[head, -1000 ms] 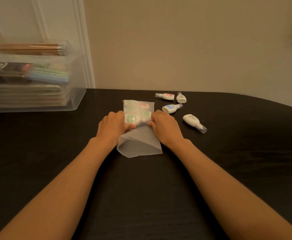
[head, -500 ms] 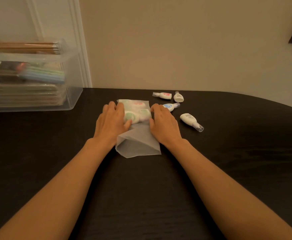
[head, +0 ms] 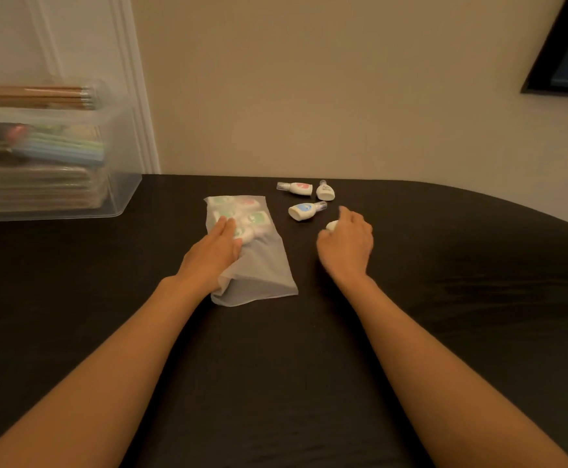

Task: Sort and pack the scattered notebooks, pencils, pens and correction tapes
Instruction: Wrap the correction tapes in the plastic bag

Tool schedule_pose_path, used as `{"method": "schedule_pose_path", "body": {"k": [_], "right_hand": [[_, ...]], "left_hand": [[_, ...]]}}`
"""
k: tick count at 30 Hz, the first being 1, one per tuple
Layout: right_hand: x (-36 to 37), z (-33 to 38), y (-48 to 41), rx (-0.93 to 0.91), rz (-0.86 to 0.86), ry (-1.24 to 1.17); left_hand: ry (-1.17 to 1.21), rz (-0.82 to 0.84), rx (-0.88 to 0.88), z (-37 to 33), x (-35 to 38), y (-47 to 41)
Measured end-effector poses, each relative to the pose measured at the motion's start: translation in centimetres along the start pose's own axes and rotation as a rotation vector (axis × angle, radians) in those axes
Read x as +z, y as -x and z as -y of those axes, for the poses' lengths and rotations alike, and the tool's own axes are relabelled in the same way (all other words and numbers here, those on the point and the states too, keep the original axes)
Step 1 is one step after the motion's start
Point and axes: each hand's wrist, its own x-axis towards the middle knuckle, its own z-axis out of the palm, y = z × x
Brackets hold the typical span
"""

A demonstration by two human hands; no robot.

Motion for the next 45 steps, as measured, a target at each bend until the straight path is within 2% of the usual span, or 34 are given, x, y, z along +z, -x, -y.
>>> {"method": "schedule_pose_path", "body": {"k": [1,3,5,8,11,13,17,20,22,25,28,33,36,41,45], "right_hand": [[-0.4,-0.8,-0.3,0.087,0.065,0.011],[-1.0,-2.1,-0.5,0.124,0.155,0.055],[-1.4,-2.8,-0.5,0.073,0.127,0.076],[-1.8,-3.1,-0.3,0.045,0.074,-0.028],[-2.3,-3.0,0.0,0.129,0.106,-0.338],[-2.9,-2.8,0.5,0.217,0.148,-0.618],[-4.4,-2.9,1.6,0.257,0.419,-1.004],[-5.2,-3.2,2.0,0.186,0.627,-1.201],[-5.5,-3.1,2.2,0.126,0.745,-1.196],[-5.4,-2.7,2.8,0.06,0.842,-1.034],[-4.8,-2.4,2.9,0.107,0.756,-0.981],[-4.9,-1.8,3.1,0.268,0.643,-1.088],[-4.2,-0.9,4.0,0.281,0.576,-1.037],[-2.8,0.4,4.9,0.105,0.438,-0.749],[-3.0,0.4,5.0,-0.067,0.572,-0.615]], "left_hand": [[0.005,0.0,0.015,-0.3,0.2,0.3],[0.025,-0.003,0.048,-0.9,0.7,1.0],[0.035,0.001,0.065,-1.5,1.1,1.5],[0.016,-0.034,0.089,-2.4,1.3,2.2],[0.141,-0.092,0.138,-3.5,1.0,3.1],[0.094,-0.085,0.221,-4.0,0.7,3.7],[-0.176,-0.068,0.298,-3.9,0.5,3.9],[-0.159,-0.174,0.274,-3.7,0.6,3.7],[-0.117,-0.231,0.227,-3.9,0.5,3.3],[-0.04,-0.288,0.132,-4.1,0.5,2.8],[0.043,-0.316,0.089,-3.9,0.8,2.4],[0.235,-0.341,0.071,-3.7,0.8,2.1],[0.306,-0.351,0.063,-3.6,0.7,1.8],[0.454,-0.395,-0.017,-3.0,0.5,1.5],[0.573,-0.448,-0.059,-3.3,-0.5,1.5]]}}
